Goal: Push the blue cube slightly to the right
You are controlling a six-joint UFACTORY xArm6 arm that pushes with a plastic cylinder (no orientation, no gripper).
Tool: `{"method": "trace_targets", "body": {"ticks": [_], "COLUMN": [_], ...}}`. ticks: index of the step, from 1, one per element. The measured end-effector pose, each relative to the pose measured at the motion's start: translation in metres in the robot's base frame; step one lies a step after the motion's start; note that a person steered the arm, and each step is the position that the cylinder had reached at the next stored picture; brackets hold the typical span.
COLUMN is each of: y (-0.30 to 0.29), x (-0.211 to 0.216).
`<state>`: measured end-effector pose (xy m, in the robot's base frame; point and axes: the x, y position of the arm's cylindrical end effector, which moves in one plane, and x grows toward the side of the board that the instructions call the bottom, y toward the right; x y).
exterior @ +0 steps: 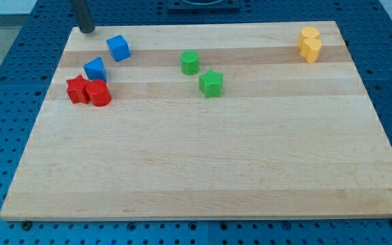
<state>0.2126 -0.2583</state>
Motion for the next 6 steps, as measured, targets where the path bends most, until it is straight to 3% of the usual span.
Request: {"method": "trace_targets", "body": {"ticks": [1,4,5,6], "y": [0.044,0.104,0.095,0.082], "x": [0.060,0.113,0.113,0.082]}}
